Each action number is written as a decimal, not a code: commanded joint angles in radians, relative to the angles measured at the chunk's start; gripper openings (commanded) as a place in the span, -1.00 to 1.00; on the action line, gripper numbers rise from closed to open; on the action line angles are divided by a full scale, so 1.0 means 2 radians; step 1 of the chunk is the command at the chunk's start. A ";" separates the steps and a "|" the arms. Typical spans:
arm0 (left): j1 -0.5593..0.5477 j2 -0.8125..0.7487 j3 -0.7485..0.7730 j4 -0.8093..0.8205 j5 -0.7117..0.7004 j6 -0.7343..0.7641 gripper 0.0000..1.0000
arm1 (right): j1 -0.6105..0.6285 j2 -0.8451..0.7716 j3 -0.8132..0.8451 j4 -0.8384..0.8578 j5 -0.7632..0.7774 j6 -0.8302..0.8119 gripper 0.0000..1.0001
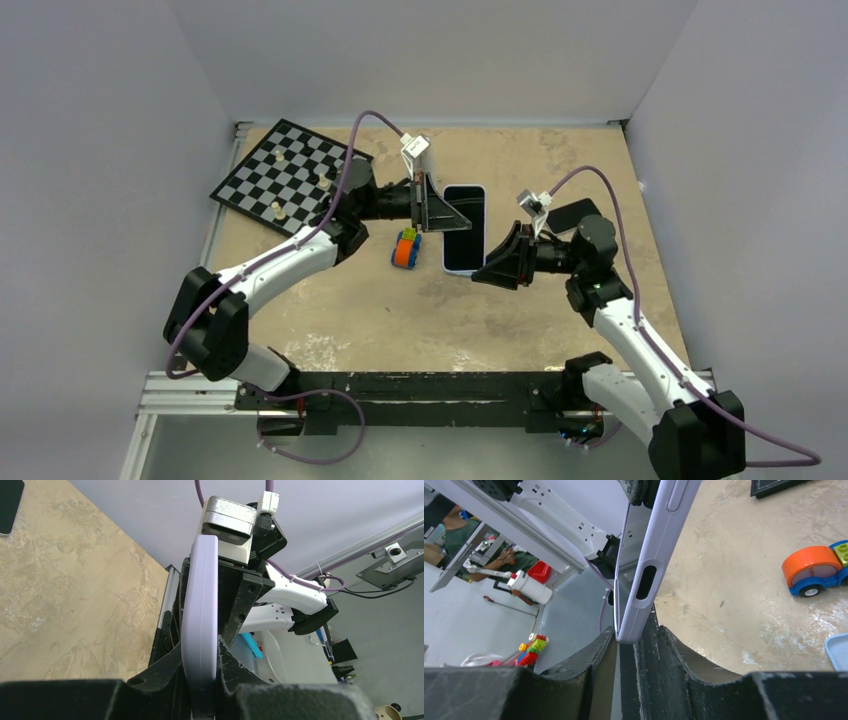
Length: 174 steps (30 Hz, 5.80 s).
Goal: Take the phone out of the phone case
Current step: Remove the phone case from the phone.
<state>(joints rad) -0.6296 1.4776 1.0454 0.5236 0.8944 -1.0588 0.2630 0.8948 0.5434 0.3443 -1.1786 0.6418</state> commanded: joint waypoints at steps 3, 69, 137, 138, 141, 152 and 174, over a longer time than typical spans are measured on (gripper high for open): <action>0.000 -0.007 0.027 0.064 0.028 -0.035 -1.00 | 0.003 0.007 0.012 0.051 -0.011 0.001 -0.36; -0.021 -0.098 -0.119 0.303 -0.285 -0.069 -1.00 | 0.163 -0.106 -0.015 -0.026 0.311 -0.021 0.71; -0.043 -0.103 -0.070 0.258 -0.182 -0.317 -1.00 | 0.195 0.060 0.042 0.163 0.646 -0.493 -1.00; -0.041 -0.105 -0.073 0.256 -0.180 -0.310 -1.00 | 0.195 0.054 0.043 0.155 0.640 -0.484 -1.00; -0.037 -0.111 -0.072 0.253 -0.170 -0.280 -1.00 | 0.195 0.028 0.026 0.153 0.623 -0.434 -1.00; -0.026 -0.190 0.000 -0.034 -0.149 0.054 -1.00 | 0.193 -0.034 0.073 -0.148 0.423 -0.195 0.28; -0.005 -0.162 0.032 -0.040 -0.051 0.044 -1.00 | 0.170 -0.042 0.131 -0.086 0.140 -0.121 0.25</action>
<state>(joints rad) -0.6518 1.1652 1.0454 0.3714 0.7269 -0.9588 0.6250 0.7971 0.7765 0.0696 -0.7876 0.3317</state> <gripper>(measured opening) 0.206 0.647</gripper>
